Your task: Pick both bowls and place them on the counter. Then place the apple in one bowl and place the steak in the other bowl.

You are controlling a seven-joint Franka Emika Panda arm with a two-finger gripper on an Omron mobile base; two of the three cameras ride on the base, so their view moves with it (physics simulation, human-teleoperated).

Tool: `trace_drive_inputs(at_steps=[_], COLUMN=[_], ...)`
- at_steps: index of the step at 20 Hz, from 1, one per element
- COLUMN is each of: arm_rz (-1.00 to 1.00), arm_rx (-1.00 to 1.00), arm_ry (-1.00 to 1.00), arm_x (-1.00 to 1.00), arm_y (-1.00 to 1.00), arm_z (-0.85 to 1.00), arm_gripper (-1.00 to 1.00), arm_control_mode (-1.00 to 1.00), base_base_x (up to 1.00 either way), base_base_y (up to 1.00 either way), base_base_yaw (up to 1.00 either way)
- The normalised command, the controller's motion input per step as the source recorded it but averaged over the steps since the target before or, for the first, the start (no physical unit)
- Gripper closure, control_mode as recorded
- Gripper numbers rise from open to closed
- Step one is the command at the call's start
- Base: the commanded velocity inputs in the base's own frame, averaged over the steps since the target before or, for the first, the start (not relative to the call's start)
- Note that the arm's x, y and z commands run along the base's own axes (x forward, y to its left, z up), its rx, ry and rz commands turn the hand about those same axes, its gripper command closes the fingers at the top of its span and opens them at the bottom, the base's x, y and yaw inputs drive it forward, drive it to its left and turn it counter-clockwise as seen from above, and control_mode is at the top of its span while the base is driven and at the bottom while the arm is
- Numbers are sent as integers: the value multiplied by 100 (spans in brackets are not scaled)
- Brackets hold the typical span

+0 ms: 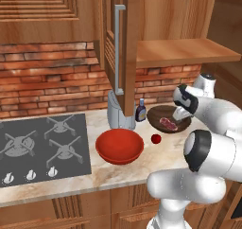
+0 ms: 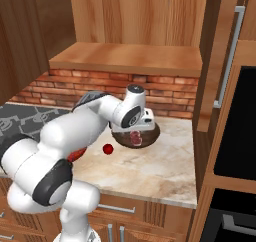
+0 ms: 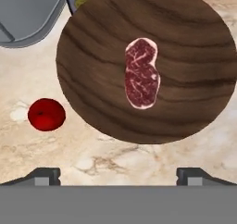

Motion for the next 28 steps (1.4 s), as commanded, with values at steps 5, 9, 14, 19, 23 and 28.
trace_drive_inputs(at_steps=[5, 9, 14, 19, 23, 28], arm_rz=[-20, -34, -28, -20, -8, -10], arm_rx=[9, 11, 12, 12, 2, 0], arm_ry=[3, 7, 1, 1, 1, 1], arm_x=[-49, -42, -34, -11, 8, 15], arm_y=[12, 21, 34, 42, 45, 37], arm_z=[28, 13, 0, -1, -12, -13], arm_gripper=[-100, -100, -100, -100, -100, -100], arm_control_mode=[-100, -100, -100, -100, -100, -100], base_base_x=[0, 0, 0, 0, 0, 0], base_base_y=[0, 0, 0, 0, 0, 0], base_base_yaw=[0, 0, 0, 0, 0, 0])
